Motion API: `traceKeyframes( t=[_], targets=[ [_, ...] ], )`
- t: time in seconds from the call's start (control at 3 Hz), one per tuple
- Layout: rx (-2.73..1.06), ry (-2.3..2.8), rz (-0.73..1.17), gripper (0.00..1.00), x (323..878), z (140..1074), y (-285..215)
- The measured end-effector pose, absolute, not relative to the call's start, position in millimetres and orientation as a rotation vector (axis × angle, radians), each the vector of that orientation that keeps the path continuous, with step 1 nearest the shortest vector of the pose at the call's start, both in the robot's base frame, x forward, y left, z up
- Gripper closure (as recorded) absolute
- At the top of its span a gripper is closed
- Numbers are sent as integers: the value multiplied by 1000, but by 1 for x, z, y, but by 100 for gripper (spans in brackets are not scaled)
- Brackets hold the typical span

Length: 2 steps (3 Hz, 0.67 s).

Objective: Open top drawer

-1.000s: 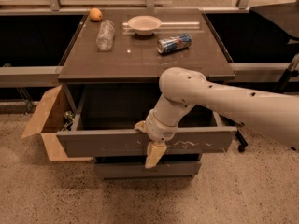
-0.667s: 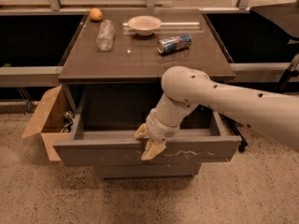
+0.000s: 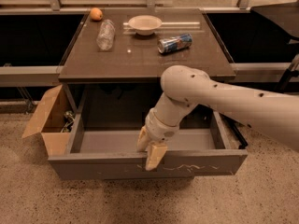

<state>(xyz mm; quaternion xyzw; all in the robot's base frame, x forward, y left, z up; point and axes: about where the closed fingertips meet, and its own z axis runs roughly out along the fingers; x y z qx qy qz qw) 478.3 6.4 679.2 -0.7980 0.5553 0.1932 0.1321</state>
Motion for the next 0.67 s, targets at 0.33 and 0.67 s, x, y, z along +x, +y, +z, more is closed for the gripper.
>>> traceKeyframes(
  t=[0.33,0.67],
  targets=[
    [-2278,1581,551,6,480,696,-7],
    [-2225,1527,491,0,475,734,-26]
  ],
)
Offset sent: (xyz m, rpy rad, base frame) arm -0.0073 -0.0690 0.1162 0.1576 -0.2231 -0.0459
